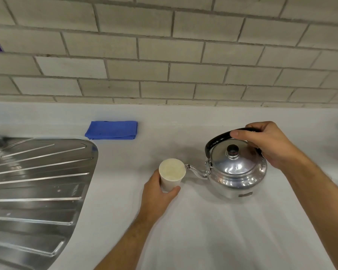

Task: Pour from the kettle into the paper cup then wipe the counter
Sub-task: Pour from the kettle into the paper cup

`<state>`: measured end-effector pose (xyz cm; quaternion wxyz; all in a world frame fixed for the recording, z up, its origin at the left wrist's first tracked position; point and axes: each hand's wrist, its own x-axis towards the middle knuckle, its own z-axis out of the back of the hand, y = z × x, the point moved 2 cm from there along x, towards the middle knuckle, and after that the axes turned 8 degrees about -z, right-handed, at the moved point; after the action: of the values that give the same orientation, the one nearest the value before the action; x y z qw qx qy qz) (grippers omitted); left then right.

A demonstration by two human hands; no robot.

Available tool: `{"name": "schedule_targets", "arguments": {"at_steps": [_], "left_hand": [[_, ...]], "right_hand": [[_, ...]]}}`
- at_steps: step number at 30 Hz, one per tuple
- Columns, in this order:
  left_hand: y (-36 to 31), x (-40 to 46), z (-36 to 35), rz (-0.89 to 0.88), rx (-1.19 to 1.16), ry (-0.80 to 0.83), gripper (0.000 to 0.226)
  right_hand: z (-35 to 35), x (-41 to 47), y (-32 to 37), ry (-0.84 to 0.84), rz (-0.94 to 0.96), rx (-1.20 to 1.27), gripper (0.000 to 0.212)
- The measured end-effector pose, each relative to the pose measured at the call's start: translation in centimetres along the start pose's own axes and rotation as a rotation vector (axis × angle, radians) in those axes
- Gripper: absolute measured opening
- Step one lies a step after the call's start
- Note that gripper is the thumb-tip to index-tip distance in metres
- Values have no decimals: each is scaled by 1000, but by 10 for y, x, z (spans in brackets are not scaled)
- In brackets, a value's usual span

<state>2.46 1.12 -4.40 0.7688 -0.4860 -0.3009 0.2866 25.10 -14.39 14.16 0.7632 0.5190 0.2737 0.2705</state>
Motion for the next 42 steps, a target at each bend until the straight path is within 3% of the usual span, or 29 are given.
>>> {"name": "schedule_targets", "arguments": {"at_steps": [18,42], "left_hand": [[0,0,1,-3,8,9,70],[-1,0,0,-8,-29,0,66]], "right_hand": [[5,-4,14,2,45,-55,35],[10,-4,27,-16,65,-156,65]]}}
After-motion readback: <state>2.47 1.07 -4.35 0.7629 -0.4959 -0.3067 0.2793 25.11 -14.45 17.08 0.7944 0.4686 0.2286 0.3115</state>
